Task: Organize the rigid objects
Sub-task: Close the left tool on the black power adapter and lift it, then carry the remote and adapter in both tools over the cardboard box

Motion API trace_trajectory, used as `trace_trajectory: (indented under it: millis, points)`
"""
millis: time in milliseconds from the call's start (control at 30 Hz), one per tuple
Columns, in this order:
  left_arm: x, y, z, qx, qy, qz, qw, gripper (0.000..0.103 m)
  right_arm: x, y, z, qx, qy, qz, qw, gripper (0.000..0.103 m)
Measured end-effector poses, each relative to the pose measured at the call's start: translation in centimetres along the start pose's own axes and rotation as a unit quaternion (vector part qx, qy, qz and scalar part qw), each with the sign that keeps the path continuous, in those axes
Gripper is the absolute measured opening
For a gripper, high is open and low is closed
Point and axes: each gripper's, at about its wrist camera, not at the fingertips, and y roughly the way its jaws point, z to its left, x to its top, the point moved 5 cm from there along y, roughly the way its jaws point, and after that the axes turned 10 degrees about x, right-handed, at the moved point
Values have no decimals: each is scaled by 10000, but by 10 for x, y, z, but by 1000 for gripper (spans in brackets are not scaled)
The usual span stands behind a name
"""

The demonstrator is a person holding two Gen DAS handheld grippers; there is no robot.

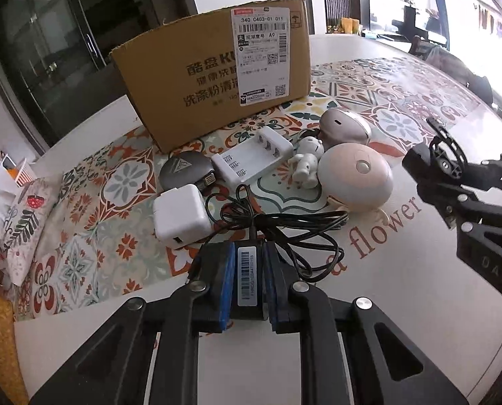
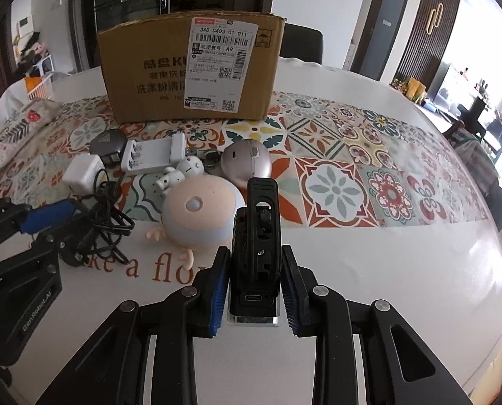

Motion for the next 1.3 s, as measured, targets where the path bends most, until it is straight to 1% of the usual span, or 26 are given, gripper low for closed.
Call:
trace_trajectory:
  millis: [100,167,233,267,300,367,467,567,667,733,800,1067,1300]
  points:
    - [2,-3,3,120,81,26,9999,24,-3,1,1,72,45,39,10000,30]
    - [4,-4,7,219,82,74,9997,24,-3,-1,3,114,61,29,9999,30]
    - [5,-2,9,203,111,130,9996,26,-1,-1,5,150,44,3,9999,30]
    - [7,-2,10,210,137,121,9996,31,0,-1,6,156,23,-14,9999,30]
    - [7,-1,10,233,156,131,9995,43,1,-1,7,164,21,-14,9999,30]
    - [8,3,10,251,249,232,9991,54,1,0,8,218,50,-1,9997,30]
    - [7,8,9,126,274,343,9990,54,2,1,11,251,40,8,9997,30]
    - [5,14,10,-106,157,488,9986,47,5,2,12,272,37,9,9996,30]
    - [4,20,10,-220,41,624,9978,47,6,5,13,285,43,23,9996,30]
    - [3,24,10,-305,-47,724,9969,43,6,7,14,303,38,58,9995,30]
    - [-1,30,9,-437,-114,867,9952,43,6,9,16,326,46,80,9994,30]
    - [-3,27,11,-596,-289,835,9943,42,8,10,20,345,-13,88,9994,30]
    - [0,7,19,-524,-396,627,9959,42,11,2,22,341,-83,21,9994,30]
